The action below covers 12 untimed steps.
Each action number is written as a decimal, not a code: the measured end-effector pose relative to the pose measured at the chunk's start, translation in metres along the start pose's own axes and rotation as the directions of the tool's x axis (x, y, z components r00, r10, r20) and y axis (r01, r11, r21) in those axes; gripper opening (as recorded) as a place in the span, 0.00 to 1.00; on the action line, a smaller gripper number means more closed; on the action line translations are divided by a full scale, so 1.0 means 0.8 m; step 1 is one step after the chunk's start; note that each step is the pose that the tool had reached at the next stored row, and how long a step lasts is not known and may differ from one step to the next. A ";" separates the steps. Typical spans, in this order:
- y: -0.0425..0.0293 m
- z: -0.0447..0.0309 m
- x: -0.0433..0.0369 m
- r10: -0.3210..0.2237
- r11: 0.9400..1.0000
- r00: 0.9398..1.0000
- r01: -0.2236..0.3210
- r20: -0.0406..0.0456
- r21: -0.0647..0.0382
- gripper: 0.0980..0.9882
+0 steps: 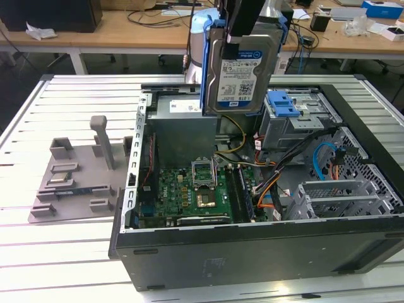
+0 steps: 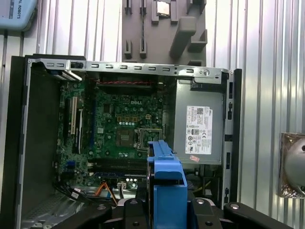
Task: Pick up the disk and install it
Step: 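Pick up the disk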
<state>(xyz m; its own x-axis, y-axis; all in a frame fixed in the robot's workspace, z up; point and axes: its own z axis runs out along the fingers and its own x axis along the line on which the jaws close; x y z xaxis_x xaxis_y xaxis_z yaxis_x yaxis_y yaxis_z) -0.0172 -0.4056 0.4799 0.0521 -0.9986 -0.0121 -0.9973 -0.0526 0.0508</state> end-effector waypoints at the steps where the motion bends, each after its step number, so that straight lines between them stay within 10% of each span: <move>1: 0.0002 0.0001 0.003 0.000 1.000 1.000 0.000 0.000 0.000 0.30; 12: 0.0018 0.0012 0.037 0.000 1.000 1.000 0.000 0.000 0.000 0.30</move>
<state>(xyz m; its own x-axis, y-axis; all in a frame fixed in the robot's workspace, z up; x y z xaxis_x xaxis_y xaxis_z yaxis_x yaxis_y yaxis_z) -0.0172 -0.4349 0.4786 0.0521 -0.9986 -0.0120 -0.9973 -0.0526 0.0509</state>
